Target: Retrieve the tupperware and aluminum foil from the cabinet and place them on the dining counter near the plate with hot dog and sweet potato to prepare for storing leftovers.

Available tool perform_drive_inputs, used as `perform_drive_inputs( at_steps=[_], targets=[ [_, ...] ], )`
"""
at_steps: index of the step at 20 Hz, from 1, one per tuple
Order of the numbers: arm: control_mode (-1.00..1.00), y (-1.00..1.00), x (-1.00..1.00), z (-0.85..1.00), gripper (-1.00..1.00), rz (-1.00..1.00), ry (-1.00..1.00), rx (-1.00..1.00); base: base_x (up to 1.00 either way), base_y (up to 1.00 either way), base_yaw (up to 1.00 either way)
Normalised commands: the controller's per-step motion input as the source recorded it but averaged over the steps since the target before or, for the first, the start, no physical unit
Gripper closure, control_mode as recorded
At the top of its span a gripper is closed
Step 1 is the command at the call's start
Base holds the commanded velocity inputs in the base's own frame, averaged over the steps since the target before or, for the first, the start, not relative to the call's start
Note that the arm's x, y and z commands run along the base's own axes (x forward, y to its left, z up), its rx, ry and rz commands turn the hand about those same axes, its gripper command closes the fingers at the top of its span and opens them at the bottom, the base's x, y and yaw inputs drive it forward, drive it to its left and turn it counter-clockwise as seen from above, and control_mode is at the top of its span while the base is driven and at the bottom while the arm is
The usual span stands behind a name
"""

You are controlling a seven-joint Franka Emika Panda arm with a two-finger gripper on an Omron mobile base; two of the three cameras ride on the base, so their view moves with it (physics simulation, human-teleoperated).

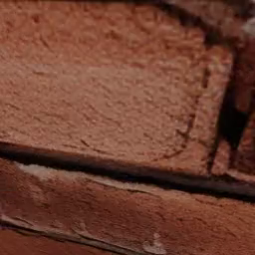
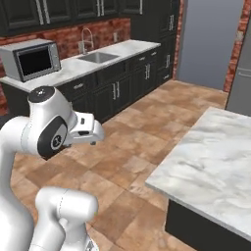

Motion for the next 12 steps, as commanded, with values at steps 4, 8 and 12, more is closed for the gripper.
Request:
perform_drive_inputs(
  at_steps=[4, 8, 12],
  targets=[
    [1.00, 0.00, 0.00, 0.00, -1.00, 0.00, 0.00, 0.00, 1.00, 0.75, 0.00],
    [1.00, 0.00, 0.00, 0.00, -1.00, 0.00, 0.00, 0.00, 1.00, 0.42, -0.18],
    [1.00, 0.00, 0.00, 0.00, -1.00, 0.00, 0.00, 0.00, 1.00, 0.49, -0.39]
  ],
)
